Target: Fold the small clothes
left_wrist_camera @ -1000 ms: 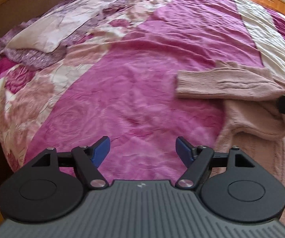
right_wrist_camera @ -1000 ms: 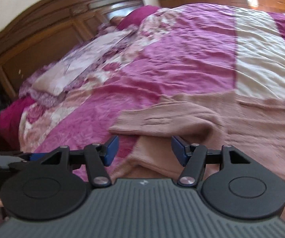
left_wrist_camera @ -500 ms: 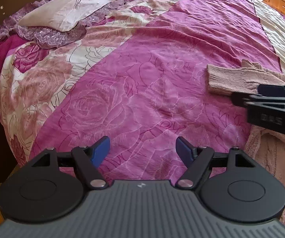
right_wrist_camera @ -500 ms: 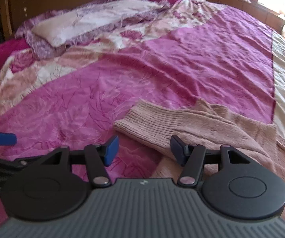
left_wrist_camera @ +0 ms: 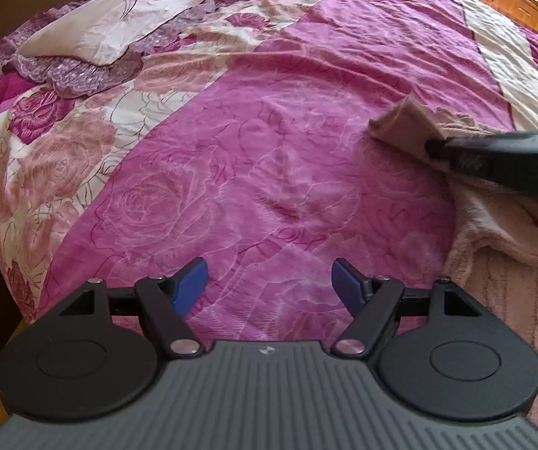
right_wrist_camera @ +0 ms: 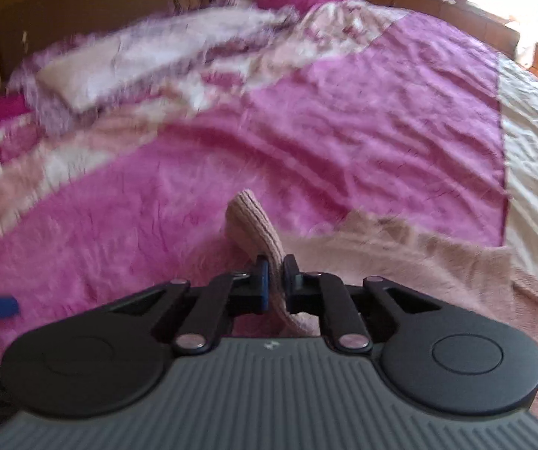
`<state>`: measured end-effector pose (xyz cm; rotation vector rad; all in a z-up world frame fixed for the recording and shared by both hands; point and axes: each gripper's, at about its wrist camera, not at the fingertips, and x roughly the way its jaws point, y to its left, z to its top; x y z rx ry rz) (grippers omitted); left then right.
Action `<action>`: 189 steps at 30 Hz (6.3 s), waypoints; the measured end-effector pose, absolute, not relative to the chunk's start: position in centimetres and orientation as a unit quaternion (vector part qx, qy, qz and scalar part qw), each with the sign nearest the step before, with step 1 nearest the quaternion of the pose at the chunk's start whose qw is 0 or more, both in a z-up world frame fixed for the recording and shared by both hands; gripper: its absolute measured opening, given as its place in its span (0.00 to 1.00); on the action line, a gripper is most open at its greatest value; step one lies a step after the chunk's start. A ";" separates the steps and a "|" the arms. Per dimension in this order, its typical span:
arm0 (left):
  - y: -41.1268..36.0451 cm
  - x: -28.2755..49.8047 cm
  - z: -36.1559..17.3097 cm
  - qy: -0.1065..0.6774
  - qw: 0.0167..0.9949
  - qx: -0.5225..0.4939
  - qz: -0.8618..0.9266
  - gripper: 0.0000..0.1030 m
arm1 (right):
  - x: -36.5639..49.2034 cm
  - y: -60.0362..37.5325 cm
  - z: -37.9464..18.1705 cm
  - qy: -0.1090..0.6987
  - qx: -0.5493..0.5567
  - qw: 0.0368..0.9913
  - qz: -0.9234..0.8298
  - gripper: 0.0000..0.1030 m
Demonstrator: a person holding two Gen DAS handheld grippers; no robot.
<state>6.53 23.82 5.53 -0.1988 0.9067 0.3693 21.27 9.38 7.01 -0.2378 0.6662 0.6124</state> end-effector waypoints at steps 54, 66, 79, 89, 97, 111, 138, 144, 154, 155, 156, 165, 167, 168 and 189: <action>9.3 15.8 5.2 0.435 0.895 0.062 0.074 0.77 | 13.3 -28.8 6.1 0.323 0.199 0.925 0.020 0.31; 8.1 16.0 6.2 0.413 0.908 0.051 0.056 0.77 | 20.9 -28.7 3.4 0.373 0.117 0.920 0.029 0.44; 7.5 18.3 6.7 0.345 0.938 0.013 0.043 0.77 | 17.4 -26.8 8.5 0.246 0.039 0.968 0.031 0.09; 7.9 21.9 2.0 0.349 0.933 0.007 0.090 0.85 | 21.5 -28.4 1.8 0.341 0.048 0.939 -0.009 0.14; 9.0 22.0 1.7 0.350 0.934 -0.001 0.074 0.89 | 20.8 -28.9 1.6 0.321 0.066 0.945 -0.018 0.32; 9.9 13.9 9.2 0.331 0.940 0.072 0.051 0.88 | 13.1 -26.8 9.0 0.286 0.069 0.951 0.097 0.40; 7.2 -4.3 10.7 0.401 0.898 0.167 -0.076 0.90 | -1.7 -21.5 10.9 0.357 -0.110 0.897 0.237 0.52; 6.9 -7.1 8.7 0.414 0.885 0.188 -0.098 0.90 | -4.2 -20.4 8.5 0.384 -0.162 0.870 0.264 0.52; 6.6 -10.5 6.9 0.434 0.861 0.227 -0.137 0.93 | -7.0 -19.2 6.2 0.414 -0.244 0.826 0.296 0.52; 6.5 -10.8 6.8 0.435 0.858 0.232 -0.142 0.93 | -7.1 -19.1 6.0 0.416 -0.255 0.820 0.298 0.52; 6.4 -11.1 6.6 0.437 0.855 0.238 -0.147 0.93 | -7.3 -19.1 5.8 0.418 -0.264 0.816 0.300 0.52; 5.0 -11.1 3.9 0.437 0.833 0.301 -0.158 0.97 | -7.8 -18.3 3.3 0.412 -0.326 0.803 0.282 0.68; 4.9 -10.5 3.5 0.437 0.834 0.300 -0.155 0.98 | -7.2 -18.1 3.0 0.412 -0.320 0.806 0.279 0.68; 4.9 -10.2 3.3 0.439 0.834 0.297 -0.154 0.99 | -6.9 -18.0 2.9 0.413 -0.318 0.807 0.277 0.68; 5.0 -6.7 1.0 0.431 0.857 0.256 -0.115 0.98 | -5.0 -18.4 0.4 0.381 -0.264 0.859 0.218 0.61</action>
